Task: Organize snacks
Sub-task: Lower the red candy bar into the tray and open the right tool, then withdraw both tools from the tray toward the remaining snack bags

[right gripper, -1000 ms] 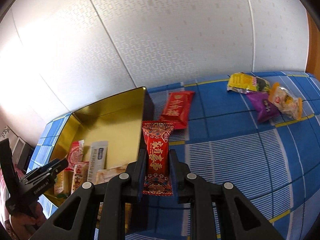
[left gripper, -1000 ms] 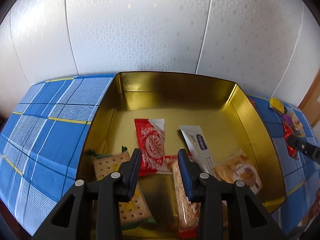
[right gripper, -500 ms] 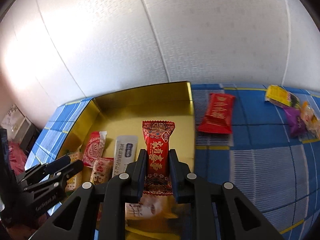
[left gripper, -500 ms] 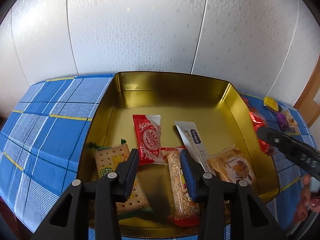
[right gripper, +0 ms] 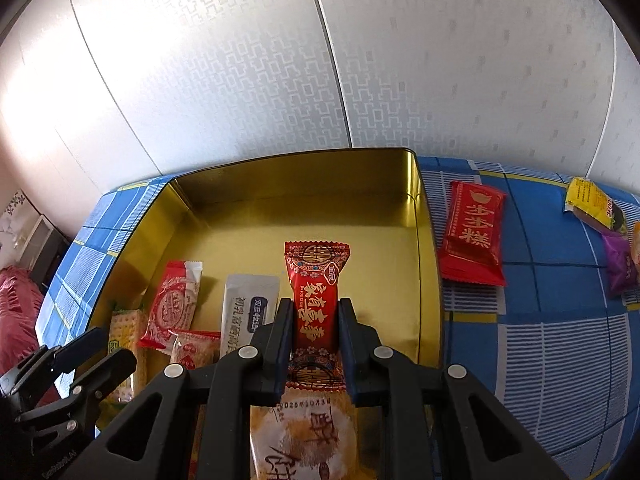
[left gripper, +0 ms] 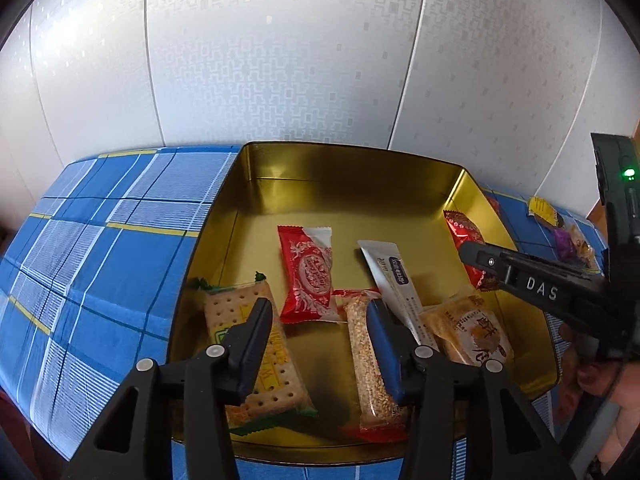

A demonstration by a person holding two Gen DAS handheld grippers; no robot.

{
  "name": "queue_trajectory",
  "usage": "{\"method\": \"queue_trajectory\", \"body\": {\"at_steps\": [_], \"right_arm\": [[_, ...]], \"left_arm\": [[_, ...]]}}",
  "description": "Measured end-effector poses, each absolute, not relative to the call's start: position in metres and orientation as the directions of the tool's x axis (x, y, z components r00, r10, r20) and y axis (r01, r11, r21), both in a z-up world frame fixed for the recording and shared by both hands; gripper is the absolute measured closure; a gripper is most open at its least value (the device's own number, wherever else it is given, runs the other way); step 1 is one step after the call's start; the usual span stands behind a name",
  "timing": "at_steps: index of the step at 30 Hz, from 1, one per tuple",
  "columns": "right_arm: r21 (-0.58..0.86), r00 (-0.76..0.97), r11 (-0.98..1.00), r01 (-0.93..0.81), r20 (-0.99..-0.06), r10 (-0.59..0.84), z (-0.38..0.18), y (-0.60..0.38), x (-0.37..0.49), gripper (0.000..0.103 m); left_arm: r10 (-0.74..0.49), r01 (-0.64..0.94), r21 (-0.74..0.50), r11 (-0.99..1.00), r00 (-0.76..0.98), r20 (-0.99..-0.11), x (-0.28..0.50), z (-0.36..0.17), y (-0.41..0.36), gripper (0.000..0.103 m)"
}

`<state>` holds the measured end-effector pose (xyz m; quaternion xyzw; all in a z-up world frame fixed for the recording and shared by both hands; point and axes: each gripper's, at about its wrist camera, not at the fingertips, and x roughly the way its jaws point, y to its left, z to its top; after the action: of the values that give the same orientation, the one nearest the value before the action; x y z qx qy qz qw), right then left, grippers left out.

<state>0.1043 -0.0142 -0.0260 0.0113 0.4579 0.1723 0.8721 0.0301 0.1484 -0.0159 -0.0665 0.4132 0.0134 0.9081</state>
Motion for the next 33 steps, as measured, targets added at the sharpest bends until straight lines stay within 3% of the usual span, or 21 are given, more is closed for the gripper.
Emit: {"method": "queue_trajectory", "body": {"at_steps": [10,24,33], "right_arm": [[0.188,0.492,0.943,-0.273,-0.816,0.305,-0.035,-0.01,0.117,0.079],[0.233,0.512,0.931,-0.281,-0.784,0.35,-0.023,-0.02,0.106,0.076],[0.213,0.582,0.942,-0.26,-0.744,0.329,-0.001,-0.056,0.091,0.075]], "left_arm": [[-0.03,-0.07,-0.101,0.992,0.654,-0.756,0.03,-0.018,0.147,0.053],[-0.023,-0.078,-0.098,0.992,0.655,-0.755,0.035,-0.019,0.143,0.044],[-0.025,-0.072,-0.098,0.993,0.669,-0.743,0.036,-0.017,0.134,0.031]]}}
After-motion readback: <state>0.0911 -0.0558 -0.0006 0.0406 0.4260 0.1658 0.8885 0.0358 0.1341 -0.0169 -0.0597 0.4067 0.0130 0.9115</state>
